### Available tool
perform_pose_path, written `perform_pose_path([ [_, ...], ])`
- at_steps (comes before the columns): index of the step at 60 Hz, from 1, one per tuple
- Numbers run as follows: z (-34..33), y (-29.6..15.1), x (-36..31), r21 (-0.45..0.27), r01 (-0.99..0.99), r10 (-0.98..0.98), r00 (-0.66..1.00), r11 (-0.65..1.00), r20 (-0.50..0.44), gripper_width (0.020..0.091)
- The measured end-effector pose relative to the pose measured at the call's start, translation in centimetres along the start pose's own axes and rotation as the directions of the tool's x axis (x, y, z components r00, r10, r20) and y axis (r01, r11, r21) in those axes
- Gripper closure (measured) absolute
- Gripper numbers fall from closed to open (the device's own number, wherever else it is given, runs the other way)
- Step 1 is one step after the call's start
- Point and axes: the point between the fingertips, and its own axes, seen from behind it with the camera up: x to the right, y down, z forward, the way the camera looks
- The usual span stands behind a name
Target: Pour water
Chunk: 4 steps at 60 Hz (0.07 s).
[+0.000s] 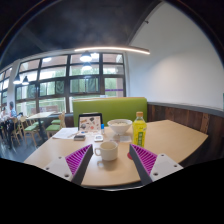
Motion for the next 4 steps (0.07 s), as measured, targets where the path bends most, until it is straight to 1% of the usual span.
perform_pose_path([
  [4, -1.8, 0.7, -1.0, -0.006, 0.009, -0.009, 1.0, 1.0, 0.006, 0.0271],
])
